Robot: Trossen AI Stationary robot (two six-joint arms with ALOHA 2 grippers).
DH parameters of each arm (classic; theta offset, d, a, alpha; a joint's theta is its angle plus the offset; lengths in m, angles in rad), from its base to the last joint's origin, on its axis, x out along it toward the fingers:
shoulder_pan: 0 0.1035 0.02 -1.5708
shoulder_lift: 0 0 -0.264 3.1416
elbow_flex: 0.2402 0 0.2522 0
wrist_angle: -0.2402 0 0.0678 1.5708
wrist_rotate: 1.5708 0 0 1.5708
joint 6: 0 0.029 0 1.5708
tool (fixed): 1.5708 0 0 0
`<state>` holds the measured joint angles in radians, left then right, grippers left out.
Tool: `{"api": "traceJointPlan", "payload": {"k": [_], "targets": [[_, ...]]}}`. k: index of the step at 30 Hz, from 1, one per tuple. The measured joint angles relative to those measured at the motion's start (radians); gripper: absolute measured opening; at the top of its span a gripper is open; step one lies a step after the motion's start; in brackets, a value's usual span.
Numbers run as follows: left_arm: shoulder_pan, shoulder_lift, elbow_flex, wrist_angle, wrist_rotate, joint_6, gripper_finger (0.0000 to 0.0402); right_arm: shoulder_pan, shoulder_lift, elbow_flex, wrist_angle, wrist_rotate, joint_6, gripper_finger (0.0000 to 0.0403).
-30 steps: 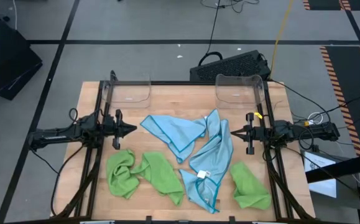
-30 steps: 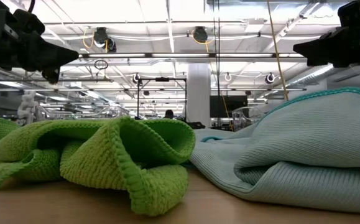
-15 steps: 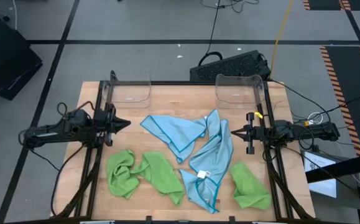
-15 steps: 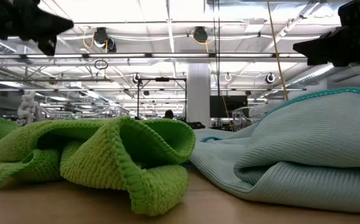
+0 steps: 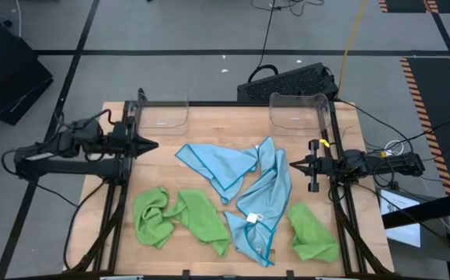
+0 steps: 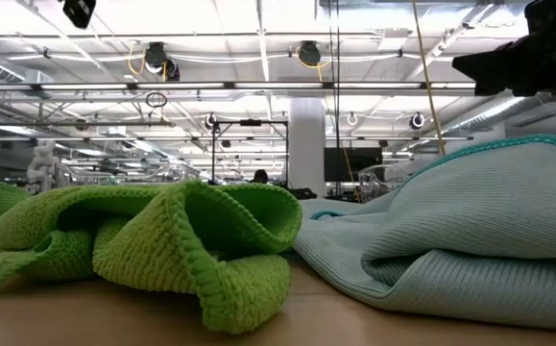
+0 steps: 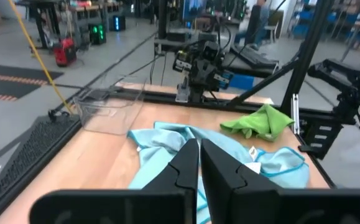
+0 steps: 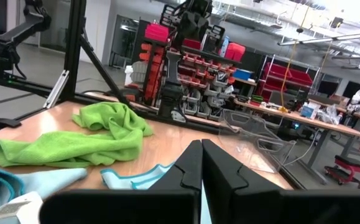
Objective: Fold microfiber towels
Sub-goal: Fold the top left blue microfiber cloth
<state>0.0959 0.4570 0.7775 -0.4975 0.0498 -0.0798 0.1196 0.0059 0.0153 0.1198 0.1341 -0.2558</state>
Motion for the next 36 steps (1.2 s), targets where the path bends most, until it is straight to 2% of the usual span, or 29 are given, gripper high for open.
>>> {"api": "traceJointPlan", "payload": {"k": [7,14,19,22,27,32,36], "targets": [[0.0,0.148,0.216,-0.173,0.003,0.048,0.0019,0.0,0.0,0.0,0.012,0.0,0.005,0.0],[0.0,0.29,0.486,-0.428,0.003,0.088,0.0019,0.0,0.0,0.0,0.011,-0.002,0.006,0.0],[0.0,0.365,0.617,-0.573,-0.003,0.12,0.0019,0.0,0.0,0.0,0.024,-0.002,0.005,0.0],[0.0,0.388,0.646,-0.625,-0.006,0.121,0.0019,0.0,0.0,0.0,0.034,-0.003,0.005,0.0],[0.0,0.394,0.627,-0.64,-0.006,0.12,0.0019,0.0,0.0,0.0,0.05,-0.003,0.014,0.0],[0.0,0.395,0.593,-0.639,-0.006,0.124,0.0019,0.0,0.0,0.0,0.099,0.011,0.185,0.0],[0.0,0.394,0.576,-0.616,-0.006,0.124,0.0019,0.0,0.0,0.0,0.114,0.124,0.303,0.0]]}}
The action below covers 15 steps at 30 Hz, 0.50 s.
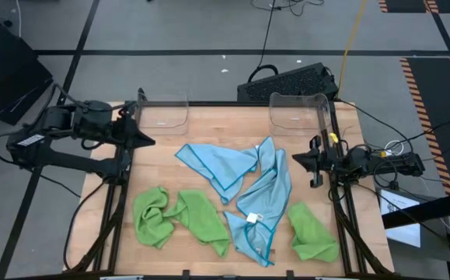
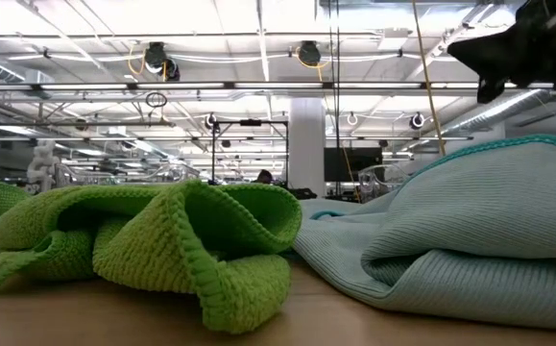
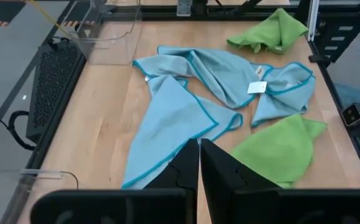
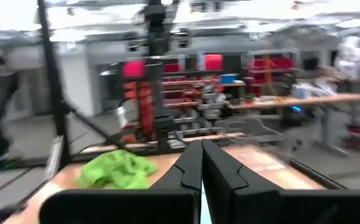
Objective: Fold microfiber towels
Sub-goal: Fold the top left blue microfiber cloth
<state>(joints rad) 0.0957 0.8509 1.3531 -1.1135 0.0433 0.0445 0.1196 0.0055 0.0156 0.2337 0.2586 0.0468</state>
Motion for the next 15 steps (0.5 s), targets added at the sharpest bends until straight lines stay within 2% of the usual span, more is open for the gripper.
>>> {"api": "traceJointPlan", "payload": {"k": [3,7,11,15], "targets": [[0.0,0.0,-0.006,0.007,0.0,0.005,0.0019,0.0,0.001,0.014,0.0,0.085,0.014,0.0],[0.0,0.0,-0.016,0.01,-0.002,0.006,0.0019,0.0,0.023,0.08,-0.063,0.08,-0.012,0.0],[0.0,0.0,-0.03,0.01,-0.012,0.001,0.0019,0.0,0.072,0.219,-0.133,0.079,-0.017,0.0],[0.0,0.002,-0.041,0.016,-0.021,-0.002,0.0019,0.0,0.16,0.368,-0.283,0.077,-0.008,0.0]]}}
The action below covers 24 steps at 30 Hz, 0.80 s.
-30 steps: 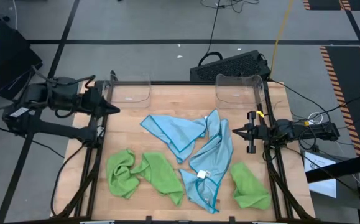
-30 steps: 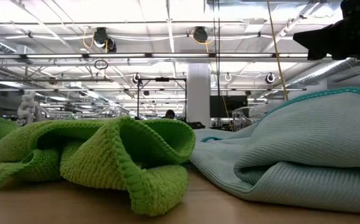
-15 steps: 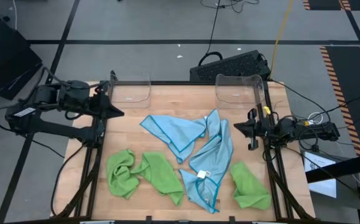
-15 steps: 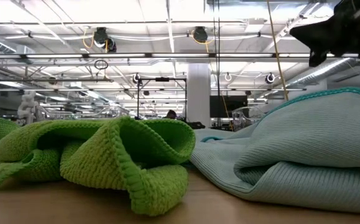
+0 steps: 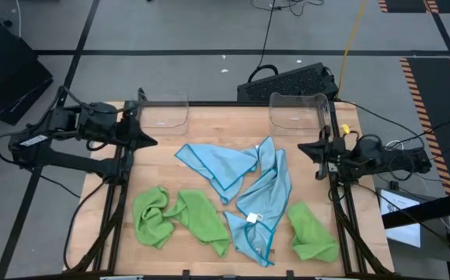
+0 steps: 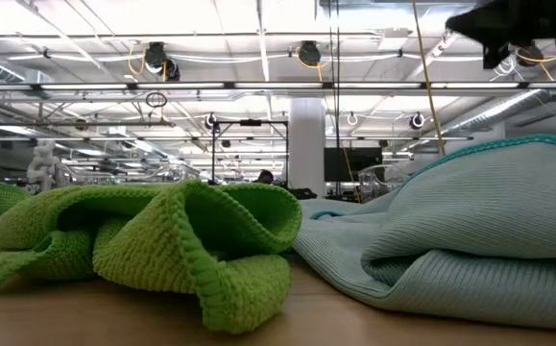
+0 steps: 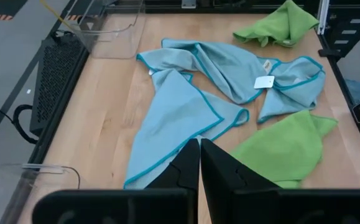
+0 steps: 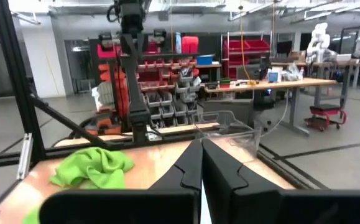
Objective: Fold microfiber towels
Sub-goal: Fold the top left blue microfiber cloth
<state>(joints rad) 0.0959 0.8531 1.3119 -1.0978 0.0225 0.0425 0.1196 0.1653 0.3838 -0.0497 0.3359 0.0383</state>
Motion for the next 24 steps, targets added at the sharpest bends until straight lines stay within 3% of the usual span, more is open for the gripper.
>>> {"api": "traceJointPlan", "payload": {"k": [15,24], "targets": [[0.0,0.109,-0.004,0.004,0.0,-0.028,0.0019,0.0,0.359,0.417,-0.275,0.002,0.058,0.0],[-0.056,0.307,-0.037,0.084,-0.033,0.054,0.0023,0.0,0.485,0.411,-0.31,0.0,0.082,0.0]]}}
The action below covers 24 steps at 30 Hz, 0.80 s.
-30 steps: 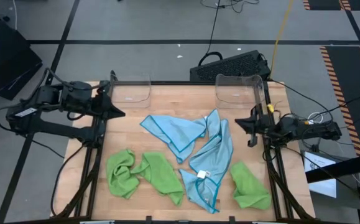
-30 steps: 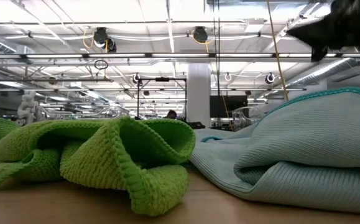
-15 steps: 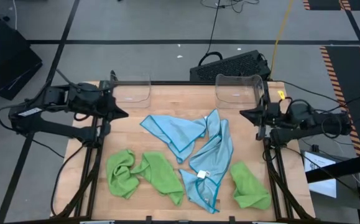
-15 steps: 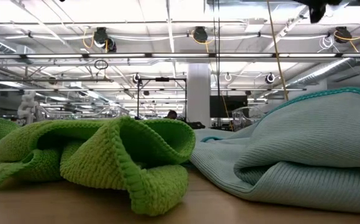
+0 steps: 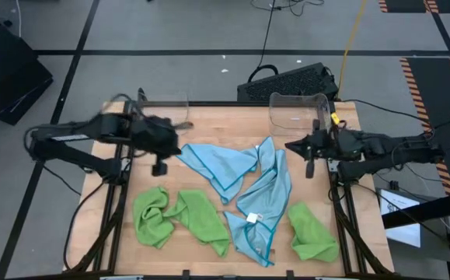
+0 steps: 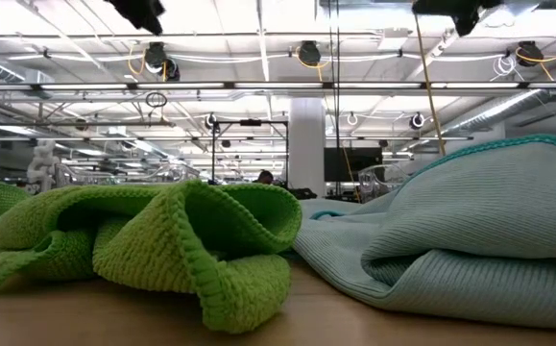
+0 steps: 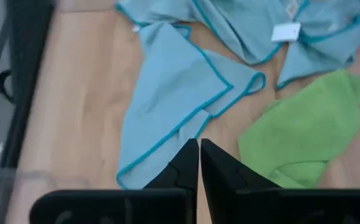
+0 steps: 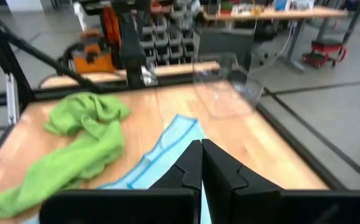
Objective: Fold microfiber towels
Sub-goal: Fold the top left blue microfiber cloth
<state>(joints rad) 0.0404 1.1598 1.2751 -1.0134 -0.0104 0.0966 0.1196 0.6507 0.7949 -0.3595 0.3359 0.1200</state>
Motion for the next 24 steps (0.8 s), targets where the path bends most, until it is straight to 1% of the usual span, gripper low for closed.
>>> {"api": "traceJointPlan", "payload": {"k": [3,5,7,10,13,15,19,24], "targets": [[-0.04,0.067,-0.049,0.113,0.0,0.012,0.0046,0.0,0.022,-0.024,0.002,0.0,0.026,0.0],[-0.064,0.115,-0.082,0.182,-0.007,-0.003,0.0073,0.0,0.032,-0.044,0.003,0.0,0.048,0.0],[-0.093,0.167,-0.111,0.257,-0.041,-0.019,0.0105,0.0,0.037,-0.069,0.004,0.0,0.072,0.0],[-0.139,0.257,-0.13,0.33,-0.087,-0.019,0.015,0.0,0.039,-0.108,0.019,0.0,0.095,0.0],[-0.177,0.361,-0.131,0.402,-0.106,-0.014,0.0179,0.0,0.039,-0.15,0.048,0.0,0.1,0.0],[-0.197,0.427,-0.131,0.46,-0.114,0.004,0.0188,0.0,0.039,-0.166,0.055,0.0,0.101,0.0],[-0.225,0.543,-0.131,0.572,-0.143,0.051,0.0189,0.0,0.039,-0.188,0.056,-0.001,0.1,0.0],[-0.239,0.643,-0.121,0.646,-0.21,0.09,0.0168,0.0,0.038,-0.211,0.057,-0.001,0.107,0.0]]}}
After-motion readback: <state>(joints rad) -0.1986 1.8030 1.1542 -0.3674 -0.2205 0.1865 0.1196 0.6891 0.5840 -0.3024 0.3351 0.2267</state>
